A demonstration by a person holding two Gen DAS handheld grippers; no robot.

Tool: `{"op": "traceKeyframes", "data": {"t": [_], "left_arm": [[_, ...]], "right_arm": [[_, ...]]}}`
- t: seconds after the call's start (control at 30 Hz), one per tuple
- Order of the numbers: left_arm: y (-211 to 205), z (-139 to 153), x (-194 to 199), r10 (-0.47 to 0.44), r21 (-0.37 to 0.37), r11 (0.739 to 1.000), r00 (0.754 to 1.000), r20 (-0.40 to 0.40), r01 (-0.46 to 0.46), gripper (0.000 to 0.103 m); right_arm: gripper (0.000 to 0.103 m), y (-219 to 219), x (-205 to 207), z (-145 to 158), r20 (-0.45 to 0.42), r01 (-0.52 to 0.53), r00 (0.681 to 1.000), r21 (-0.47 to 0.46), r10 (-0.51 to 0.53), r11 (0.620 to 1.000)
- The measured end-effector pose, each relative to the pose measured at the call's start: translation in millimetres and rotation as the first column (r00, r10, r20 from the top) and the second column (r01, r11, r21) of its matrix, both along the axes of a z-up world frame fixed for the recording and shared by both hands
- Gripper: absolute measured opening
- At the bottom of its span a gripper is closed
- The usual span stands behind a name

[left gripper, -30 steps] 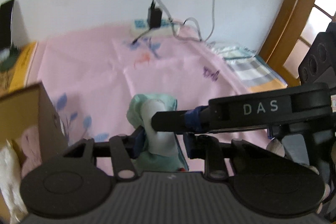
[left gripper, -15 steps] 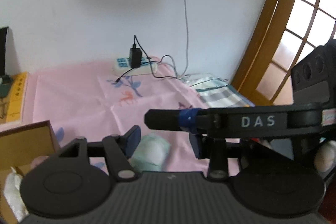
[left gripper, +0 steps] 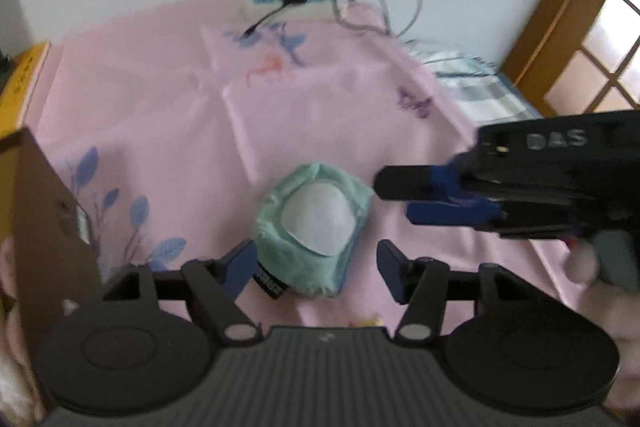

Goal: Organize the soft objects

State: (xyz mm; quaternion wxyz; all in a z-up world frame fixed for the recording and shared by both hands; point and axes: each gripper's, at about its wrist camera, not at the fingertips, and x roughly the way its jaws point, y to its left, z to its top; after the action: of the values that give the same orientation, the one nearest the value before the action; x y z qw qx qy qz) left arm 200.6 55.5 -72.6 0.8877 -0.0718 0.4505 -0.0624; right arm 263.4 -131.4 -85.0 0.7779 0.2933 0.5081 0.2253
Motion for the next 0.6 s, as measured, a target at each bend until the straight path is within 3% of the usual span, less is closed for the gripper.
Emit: {"op": "traceKeyframes", "data": {"t": [0.3, 0.6], "left_arm": [[3, -47, 39, 0.101, -0.008, 0.995, 0.987, -0.129, -0.103, 0.058], [0, -43, 43, 0.095, -0.071, 0.992, 0.989, -0.118, -0.103, 0.017]], "right_arm": [[0.021, 10, 27, -38, -0.103, -0.026, 0.994, 0.006, 0.026, 1.000], [0.018, 18, 38, -57, -0.151, -0.039, 0.987, 0.075, 0.051, 0.996]]}}
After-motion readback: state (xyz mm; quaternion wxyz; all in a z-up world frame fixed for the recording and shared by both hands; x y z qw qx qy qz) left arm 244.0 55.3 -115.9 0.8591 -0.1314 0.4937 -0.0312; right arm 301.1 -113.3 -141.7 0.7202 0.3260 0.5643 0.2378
